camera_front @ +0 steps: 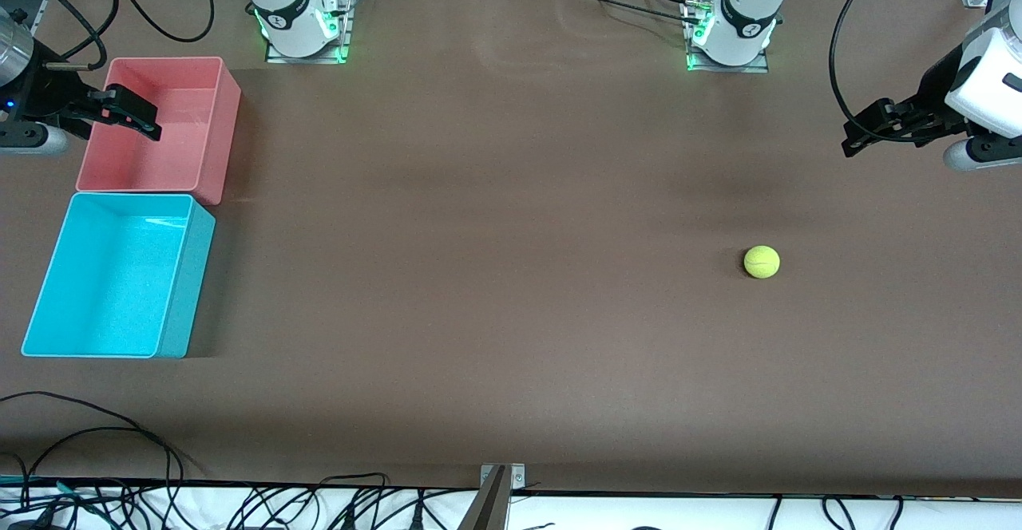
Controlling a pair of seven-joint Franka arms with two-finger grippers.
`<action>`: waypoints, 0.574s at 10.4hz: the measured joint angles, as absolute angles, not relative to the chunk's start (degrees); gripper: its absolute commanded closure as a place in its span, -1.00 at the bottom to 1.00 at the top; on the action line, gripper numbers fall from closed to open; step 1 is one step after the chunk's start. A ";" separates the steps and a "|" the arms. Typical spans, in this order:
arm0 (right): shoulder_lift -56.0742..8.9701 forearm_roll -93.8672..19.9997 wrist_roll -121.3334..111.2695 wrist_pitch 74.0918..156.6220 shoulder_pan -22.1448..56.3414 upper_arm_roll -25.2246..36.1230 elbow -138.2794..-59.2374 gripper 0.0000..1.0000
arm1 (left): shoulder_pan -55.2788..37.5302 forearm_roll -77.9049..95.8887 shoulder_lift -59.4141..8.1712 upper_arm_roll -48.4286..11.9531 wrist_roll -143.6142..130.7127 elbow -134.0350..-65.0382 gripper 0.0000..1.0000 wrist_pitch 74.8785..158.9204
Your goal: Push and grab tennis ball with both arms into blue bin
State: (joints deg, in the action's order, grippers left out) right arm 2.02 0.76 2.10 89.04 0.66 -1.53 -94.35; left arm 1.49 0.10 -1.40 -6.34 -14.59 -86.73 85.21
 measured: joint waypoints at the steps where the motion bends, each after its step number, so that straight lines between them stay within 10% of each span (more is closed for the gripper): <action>1: 2.02 0.76 2.06 89.05 0.65 -1.53 -94.35 -1.00 | 1.49 0.10 -1.40 -6.32 -14.59 -86.73 -1.00 85.21; 6: 2.02 0.76 1.92 89.68 0.65 -1.51 -93.16 -1.00 | 1.49 0.10 -1.40 -6.31 -14.59 -86.74 -1.00 85.21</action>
State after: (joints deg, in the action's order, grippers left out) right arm 2.02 0.76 1.92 89.68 0.65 -1.51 -93.16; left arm 1.49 0.10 -1.40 -6.31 -14.59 -86.74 85.21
